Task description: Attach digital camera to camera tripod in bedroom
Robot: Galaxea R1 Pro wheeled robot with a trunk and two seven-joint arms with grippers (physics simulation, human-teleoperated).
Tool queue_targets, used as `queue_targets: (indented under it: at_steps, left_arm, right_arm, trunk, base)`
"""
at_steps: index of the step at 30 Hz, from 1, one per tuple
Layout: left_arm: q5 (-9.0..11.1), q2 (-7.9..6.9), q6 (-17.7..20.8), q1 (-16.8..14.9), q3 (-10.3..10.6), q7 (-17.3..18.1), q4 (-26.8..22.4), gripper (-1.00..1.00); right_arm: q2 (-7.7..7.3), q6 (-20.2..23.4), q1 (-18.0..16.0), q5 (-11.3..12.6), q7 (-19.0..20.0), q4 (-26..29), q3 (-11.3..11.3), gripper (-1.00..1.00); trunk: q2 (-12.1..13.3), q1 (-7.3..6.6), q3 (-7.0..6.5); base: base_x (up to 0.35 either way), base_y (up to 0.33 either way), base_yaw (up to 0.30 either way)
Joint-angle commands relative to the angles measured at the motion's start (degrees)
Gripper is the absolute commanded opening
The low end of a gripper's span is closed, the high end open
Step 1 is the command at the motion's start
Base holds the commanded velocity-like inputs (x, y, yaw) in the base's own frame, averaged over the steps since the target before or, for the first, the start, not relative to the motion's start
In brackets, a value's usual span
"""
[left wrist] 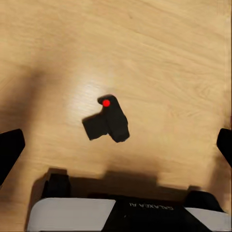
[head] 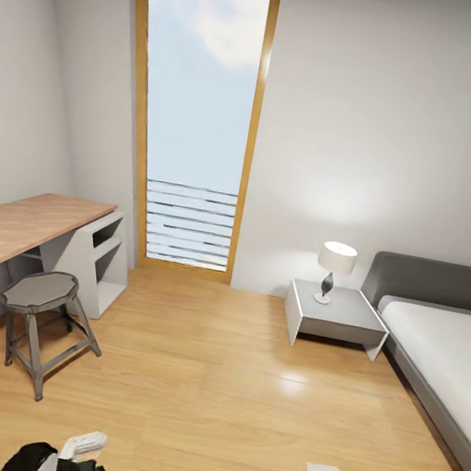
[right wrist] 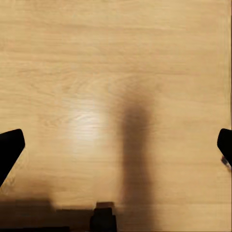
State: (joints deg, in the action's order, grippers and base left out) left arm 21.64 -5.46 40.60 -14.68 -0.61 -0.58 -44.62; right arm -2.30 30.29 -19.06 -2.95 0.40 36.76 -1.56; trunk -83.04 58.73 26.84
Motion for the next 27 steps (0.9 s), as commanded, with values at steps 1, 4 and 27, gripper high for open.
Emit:
queue_targets:
  at_steps: [1, 4, 27]
  left_arm:
    - [0.32, 0.10, 1.46, -2.31, -0.08, -0.06, 0.00, 1.00]
    - [0.61, 0.86, 4.06, -10.43, -0.14, -0.05, 1.89, 1.00]
    - [-0.06, 11.16, 0.34, -19.03, 3.17, -4.00, -1.48, 1.00]
  right_arm:
    - [0.02, 0.51, -2.03, 0.37, 0.04, 0.05, -0.36, 1.00]
    - [0.01, 0.97, -8.69, 2.38, 0.04, -1.23, -0.99, 1.00]
    - [0.25, 3.14, -16.06, 3.18, 0.18, 1.39, -0.89, 1.00]
  trunk:
    - [-0.04, 0.00, 0.09]
    - [-0.04, 0.00, 0.09]
    - [-0.04, 0.00, 0.09]
  base:
    - [0.000, 0.000, 0.000]
    - [0.000, 0.000, 0.000]
    - [0.000, 0.000, 0.000]
